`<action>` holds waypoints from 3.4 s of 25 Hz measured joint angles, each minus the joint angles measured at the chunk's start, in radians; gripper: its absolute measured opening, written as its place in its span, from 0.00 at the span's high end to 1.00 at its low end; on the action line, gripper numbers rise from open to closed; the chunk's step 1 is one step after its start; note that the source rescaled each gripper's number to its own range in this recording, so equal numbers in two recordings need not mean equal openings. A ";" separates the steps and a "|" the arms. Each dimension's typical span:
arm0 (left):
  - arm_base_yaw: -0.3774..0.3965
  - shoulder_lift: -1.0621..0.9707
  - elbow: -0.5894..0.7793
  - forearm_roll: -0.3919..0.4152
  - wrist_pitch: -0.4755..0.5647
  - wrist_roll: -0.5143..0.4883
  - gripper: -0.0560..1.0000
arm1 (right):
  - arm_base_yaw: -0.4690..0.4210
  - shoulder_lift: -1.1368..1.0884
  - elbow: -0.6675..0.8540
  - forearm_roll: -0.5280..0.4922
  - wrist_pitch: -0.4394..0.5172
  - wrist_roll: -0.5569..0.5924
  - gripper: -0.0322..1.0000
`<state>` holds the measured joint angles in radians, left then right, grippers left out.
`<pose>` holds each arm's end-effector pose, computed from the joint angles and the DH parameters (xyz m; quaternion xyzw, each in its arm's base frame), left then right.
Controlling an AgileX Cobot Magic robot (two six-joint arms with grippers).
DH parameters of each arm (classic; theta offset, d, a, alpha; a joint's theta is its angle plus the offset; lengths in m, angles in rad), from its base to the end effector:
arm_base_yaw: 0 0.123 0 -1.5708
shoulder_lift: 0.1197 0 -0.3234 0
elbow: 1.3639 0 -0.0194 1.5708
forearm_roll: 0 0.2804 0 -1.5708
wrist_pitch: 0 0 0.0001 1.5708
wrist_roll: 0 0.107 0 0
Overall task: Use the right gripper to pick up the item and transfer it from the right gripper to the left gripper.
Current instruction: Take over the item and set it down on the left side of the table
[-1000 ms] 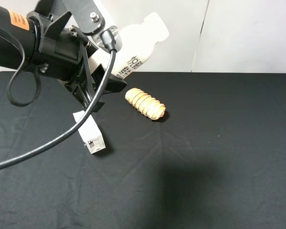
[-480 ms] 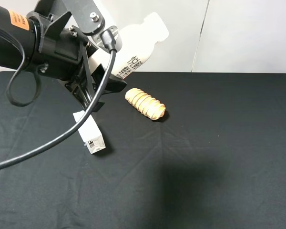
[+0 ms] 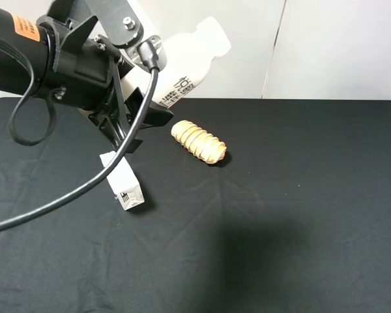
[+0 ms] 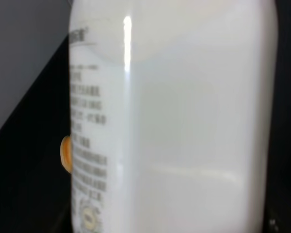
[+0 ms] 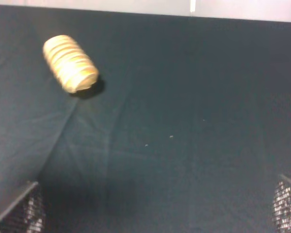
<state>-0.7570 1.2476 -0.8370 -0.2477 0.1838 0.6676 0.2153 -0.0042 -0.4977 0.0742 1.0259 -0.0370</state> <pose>0.2150 -0.2098 0.3175 0.4884 0.7083 -0.1035 0.4991 -0.0035 0.0062 0.2870 -0.1069 0.8361 0.0847 0.5313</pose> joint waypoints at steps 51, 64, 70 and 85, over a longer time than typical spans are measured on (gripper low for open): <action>0.730 0.508 -0.132 0.158 0.282 -0.441 0.94 | -0.024 0.000 0.000 0.011 0.000 0.003 0.00; 0.730 0.509 0.018 0.157 0.082 -0.467 0.94 | -0.024 0.000 0.000 0.011 0.000 0.003 0.00; 0.730 0.509 0.018 0.157 0.064 -0.467 0.94 | -0.024 0.000 0.000 0.011 0.000 0.003 0.00; 0.730 0.509 0.018 0.157 0.060 -0.467 0.04 | -0.024 0.000 0.000 0.011 0.000 0.003 0.00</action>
<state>-0.0274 1.7564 -0.8187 -0.0905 0.2441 0.2002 0.1913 -0.0042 -0.4977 0.0856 1.0259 -0.0336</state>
